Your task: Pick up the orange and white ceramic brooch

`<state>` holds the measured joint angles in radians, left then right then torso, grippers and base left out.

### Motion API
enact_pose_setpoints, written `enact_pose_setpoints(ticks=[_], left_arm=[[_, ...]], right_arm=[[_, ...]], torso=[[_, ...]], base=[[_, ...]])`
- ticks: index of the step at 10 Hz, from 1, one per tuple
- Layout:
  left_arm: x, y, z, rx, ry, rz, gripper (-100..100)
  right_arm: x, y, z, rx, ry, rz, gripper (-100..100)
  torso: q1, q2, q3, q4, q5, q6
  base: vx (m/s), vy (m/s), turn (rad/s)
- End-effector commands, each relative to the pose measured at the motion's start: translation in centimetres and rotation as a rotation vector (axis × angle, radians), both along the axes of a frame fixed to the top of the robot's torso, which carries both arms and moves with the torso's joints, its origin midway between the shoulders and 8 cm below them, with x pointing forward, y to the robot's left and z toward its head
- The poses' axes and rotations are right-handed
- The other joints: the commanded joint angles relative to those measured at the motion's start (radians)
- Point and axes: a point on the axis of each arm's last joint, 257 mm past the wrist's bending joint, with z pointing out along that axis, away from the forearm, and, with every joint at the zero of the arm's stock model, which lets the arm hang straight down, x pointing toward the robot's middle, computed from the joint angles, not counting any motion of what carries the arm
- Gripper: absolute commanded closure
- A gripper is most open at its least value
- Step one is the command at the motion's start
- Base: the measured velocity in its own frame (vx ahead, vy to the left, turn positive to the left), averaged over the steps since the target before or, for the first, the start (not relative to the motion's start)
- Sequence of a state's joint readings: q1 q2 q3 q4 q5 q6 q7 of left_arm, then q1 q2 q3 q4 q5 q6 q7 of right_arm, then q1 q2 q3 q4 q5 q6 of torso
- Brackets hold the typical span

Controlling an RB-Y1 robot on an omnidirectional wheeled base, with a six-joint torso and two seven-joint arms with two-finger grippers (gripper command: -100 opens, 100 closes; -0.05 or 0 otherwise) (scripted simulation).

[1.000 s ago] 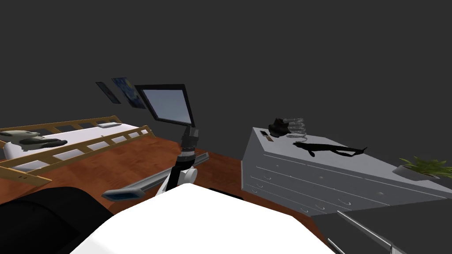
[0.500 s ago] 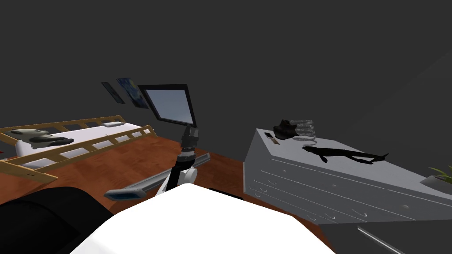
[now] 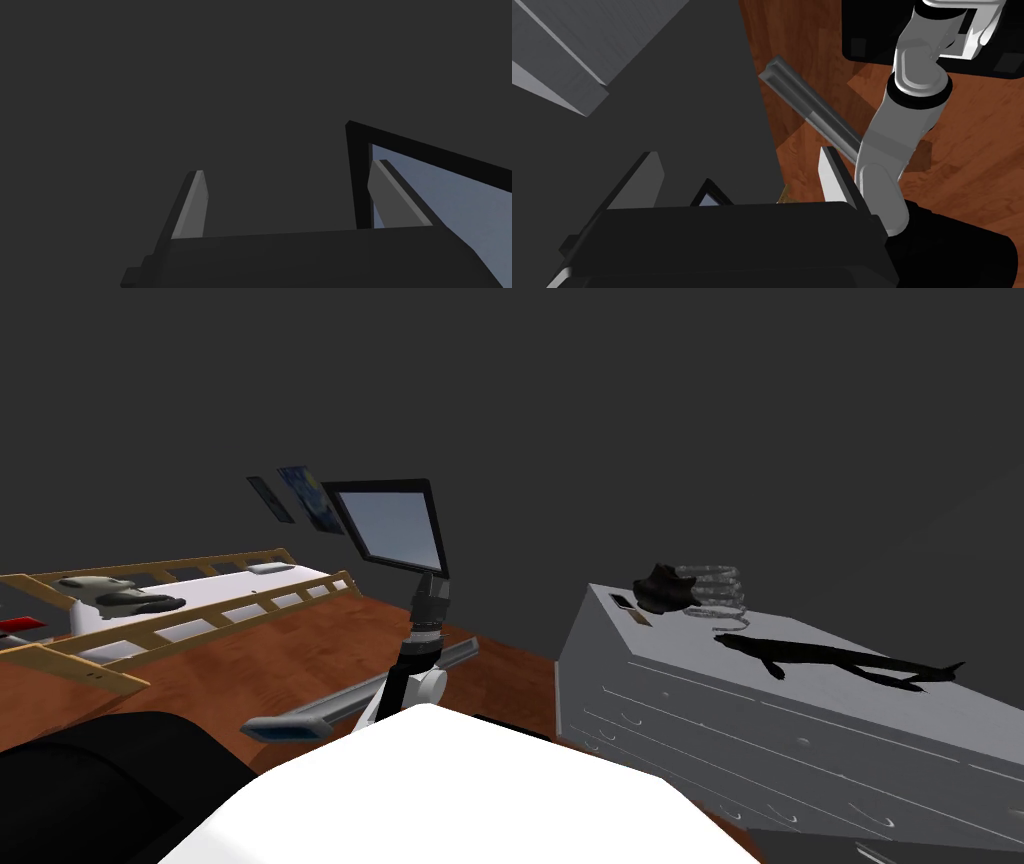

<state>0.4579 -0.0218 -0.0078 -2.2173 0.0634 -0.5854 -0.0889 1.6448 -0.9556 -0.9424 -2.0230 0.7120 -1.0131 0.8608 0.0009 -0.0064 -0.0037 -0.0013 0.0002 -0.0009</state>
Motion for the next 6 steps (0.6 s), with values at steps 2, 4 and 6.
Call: enact_pose_setpoints(ticks=[2,4,6], left_arm=[[0.0,0.0,0.0,0.000,0.000,0.000,0],[0.0,0.0,0.0,0.000,0.000,0.000,0],[0.0,0.0,0.0,0.000,0.000,0.000,0]], right_arm=[[-1.1,-1.8,0.3,-0.117,0.060,0.122,-100],[-1.4,-3.1,0.6,-0.193,0.095,0.207,-100],[-1.7,-4.3,0.8,-0.263,0.126,0.298,-100]], torso=[[0.000,0.000,0.000,0.000,0.000,0.000],[-0.001,-0.001,0.000,0.000,0.000,0.000],[-0.001,-0.001,-0.001,0.000,0.000,0.000]], base=[[0.097,0.019,0.073],[0.107,0.010,0.060],[0.102,0.004,0.072]])
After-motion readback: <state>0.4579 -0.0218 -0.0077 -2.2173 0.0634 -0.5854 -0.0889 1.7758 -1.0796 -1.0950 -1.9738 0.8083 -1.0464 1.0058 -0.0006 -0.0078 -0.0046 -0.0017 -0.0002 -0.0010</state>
